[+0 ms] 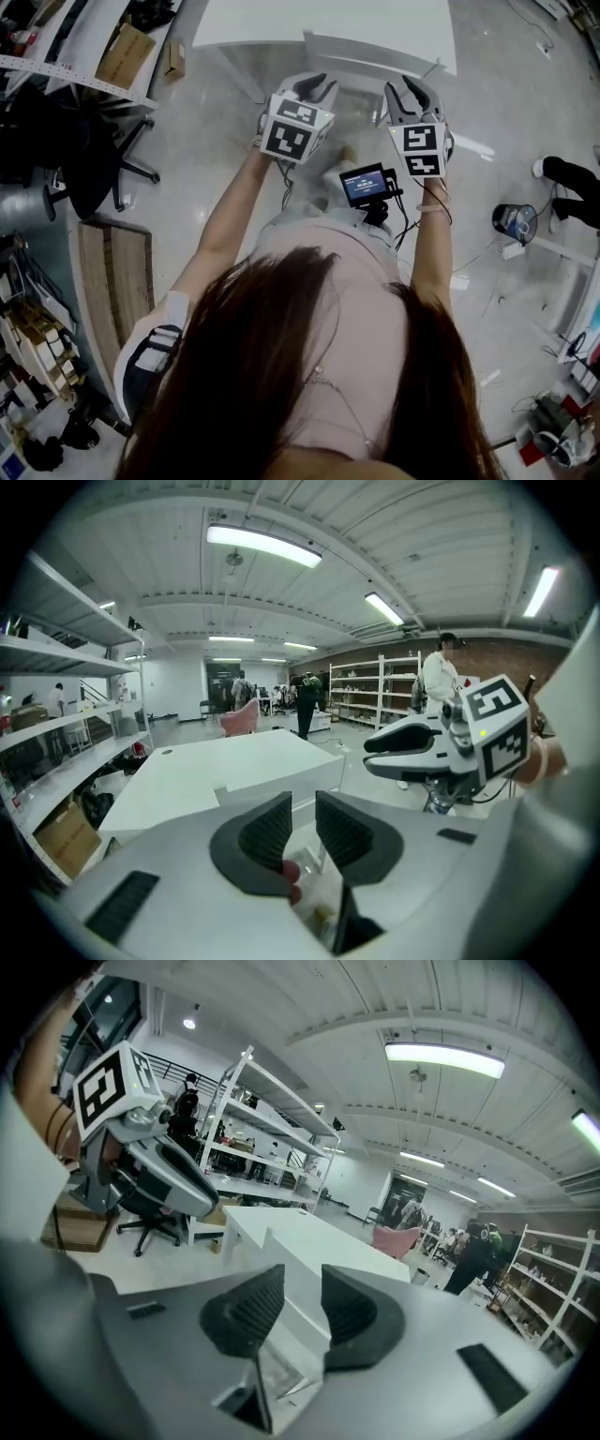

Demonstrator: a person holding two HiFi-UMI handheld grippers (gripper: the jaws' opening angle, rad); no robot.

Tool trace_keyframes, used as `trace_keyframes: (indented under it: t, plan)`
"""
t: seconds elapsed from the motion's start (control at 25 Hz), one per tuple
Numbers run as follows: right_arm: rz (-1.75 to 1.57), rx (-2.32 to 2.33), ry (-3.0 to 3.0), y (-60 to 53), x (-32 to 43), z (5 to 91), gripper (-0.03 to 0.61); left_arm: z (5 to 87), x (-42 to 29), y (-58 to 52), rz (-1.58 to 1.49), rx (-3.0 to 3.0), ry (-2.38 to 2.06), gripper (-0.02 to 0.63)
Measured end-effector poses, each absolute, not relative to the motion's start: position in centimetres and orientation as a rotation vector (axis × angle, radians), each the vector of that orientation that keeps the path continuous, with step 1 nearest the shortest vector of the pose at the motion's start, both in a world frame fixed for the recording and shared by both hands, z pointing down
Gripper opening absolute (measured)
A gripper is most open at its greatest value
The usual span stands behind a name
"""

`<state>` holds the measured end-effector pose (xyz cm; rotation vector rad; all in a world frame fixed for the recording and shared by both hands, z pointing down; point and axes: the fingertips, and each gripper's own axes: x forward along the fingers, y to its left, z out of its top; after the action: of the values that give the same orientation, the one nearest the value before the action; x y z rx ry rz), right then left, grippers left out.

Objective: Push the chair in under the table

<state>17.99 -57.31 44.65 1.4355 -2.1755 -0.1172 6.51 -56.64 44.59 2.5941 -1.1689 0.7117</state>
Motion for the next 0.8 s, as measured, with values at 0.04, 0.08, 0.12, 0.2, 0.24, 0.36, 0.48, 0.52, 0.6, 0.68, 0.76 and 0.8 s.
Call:
trace_keyframes:
  t: [0.04,0.08,0.12,0.2,0.24,0.36,0.48,0.52,0.6,0.68,0.76,0.8]
  plan:
    - [-0.123,1.444,-2.167,-56.8,17.9,44.5,0.13,44.3,6.4,-56.1,0.685,2.59,-1.163,0.08]
    - [-0.13,1.456,-2.158,-56.2,18.0,44.2,0.118,44.1,6.3,-55.6,0.661,2.587,-1.16,0.074]
    - [-0.134,1.47,-2.151,-55.7,18.0,44.0,0.102,43.8,6.2,-55.1,0.643,2.583,-1.161,0.07]
    - [-0.132,1.502,-2.149,-54.7,18.1,43.5,0.088,43.4,6.0,-54.3,0.627,2.58,-1.173,0.057]
    - [-0.129,1.518,-2.154,-54.3,18.2,43.2,0.08,43.3,5.9,-54.1,0.625,2.581,-1.182,0.05]
    - [-0.124,1.549,-2.174,-53.3,18.3,42.5,0.07,42.8,5.7,-53.4,0.611,2.587,-1.215,0.031]
    - [-0.12,1.561,-2.188,-52.7,18.6,42.5,0.057,42.6,6.0,-53.2,0.582,2.581,-1.239,0.018]
    - [-0.115,1.564,-2.196,-52.6,18.8,42.5,0.055,42.5,6.2,-53.3,0.571,2.577,-1.245,0.015]
    - [-0.103,1.572,-2.218,-52.5,19.4,42.2,0.049,42.2,6.7,-53.4,0.546,2.569,-1.263,0.011]
    - [-0.098,1.578,-2.239,-52.3,20.0,41.7,0.048,41.6,7.4,-53.4,0.528,2.565,-1.287,0.009]
    - [-0.105,1.574,-2.254,-52.0,20.6,41.2,0.045,41.1,8.1,-53.2,0.515,2.563,-1.31,0.008]
    - [-0.111,1.57,-2.26,-51.8,21.0,40.9,0.044,40.8,8.5,-53.1,0.504,2.562,-1.319,0.008]
